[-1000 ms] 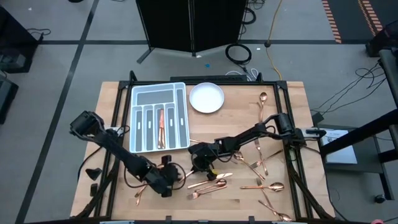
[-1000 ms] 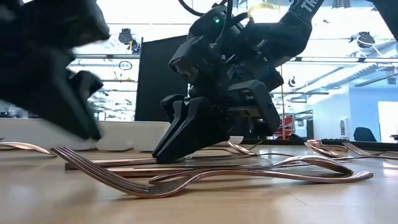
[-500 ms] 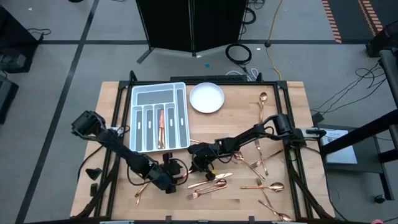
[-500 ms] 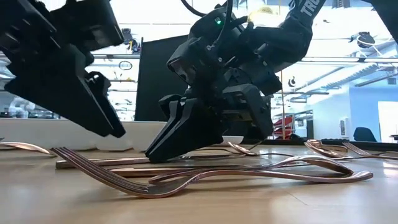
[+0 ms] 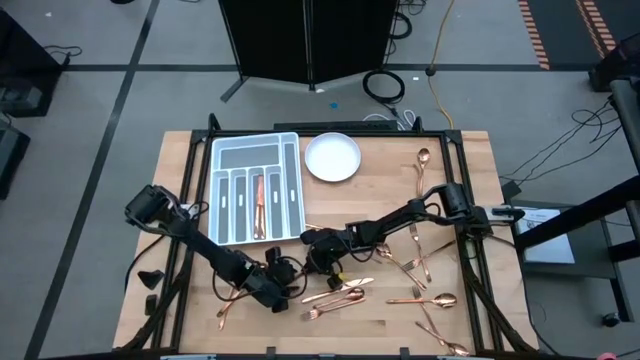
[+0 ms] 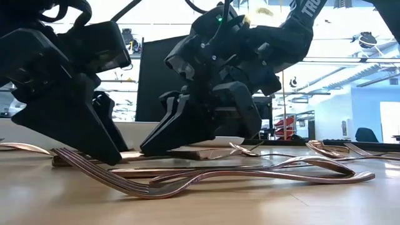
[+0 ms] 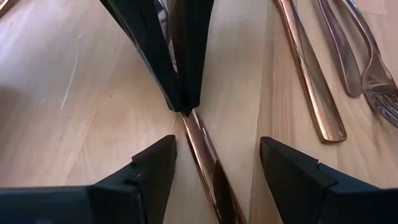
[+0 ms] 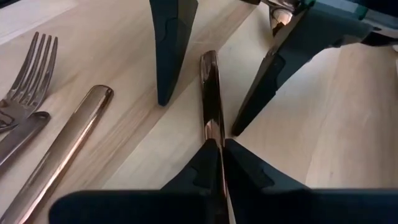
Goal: Sort silverware
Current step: Put the knife on the utensil tray
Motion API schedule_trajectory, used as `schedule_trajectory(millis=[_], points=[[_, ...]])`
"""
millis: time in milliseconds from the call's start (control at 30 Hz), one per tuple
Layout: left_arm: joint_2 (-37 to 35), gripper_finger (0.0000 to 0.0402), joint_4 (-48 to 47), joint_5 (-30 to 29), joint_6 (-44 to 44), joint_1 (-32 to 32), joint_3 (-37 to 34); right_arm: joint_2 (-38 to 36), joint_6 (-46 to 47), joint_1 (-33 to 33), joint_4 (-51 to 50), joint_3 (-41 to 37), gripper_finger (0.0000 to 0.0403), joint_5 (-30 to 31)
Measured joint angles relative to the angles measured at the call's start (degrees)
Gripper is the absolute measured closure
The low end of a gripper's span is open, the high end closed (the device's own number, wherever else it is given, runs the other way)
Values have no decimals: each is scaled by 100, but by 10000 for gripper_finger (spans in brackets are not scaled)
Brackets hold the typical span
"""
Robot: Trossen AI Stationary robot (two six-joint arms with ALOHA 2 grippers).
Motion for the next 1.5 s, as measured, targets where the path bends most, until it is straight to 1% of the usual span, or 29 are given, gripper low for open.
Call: schedule_trajectory(millis=[367, 433, 600, 933, 1133, 1233, 1300, 1400, 1500], points=[[9, 171, -46, -11, 2, 4, 0, -2, 8, -1, 47, 0, 385, -4], [11, 177, -55, -13, -2, 7, 0, -2, 4, -2, 55, 0, 389, -4], [11, 216, -104, -47, -8, 15, 0, -4, 10, 0, 99, 1, 396, -11], [11, 308, -149, -83, -20, 55, -7, -9, 298, -117, 80, 2, 394, -24], [13, 362, -129, -57, -13, 83, -7, -15, 295, -160, -204, 11, 394, -38], [11, 378, -61, -30, -13, 83, 2, -15, 297, -160, -268, 11, 394, -46], [-4, 381, -61, -14, 11, 85, -2, -58, 299, -147, -301, 11, 394, -46], [-7, 382, -66, -13, 26, 111, -2, -282, 298, -142, -416, 11, 393, -46], [-15, 382, -89, 29, 35, 135, -2, -560, 453, -142, -592, 18, 378, -46]])
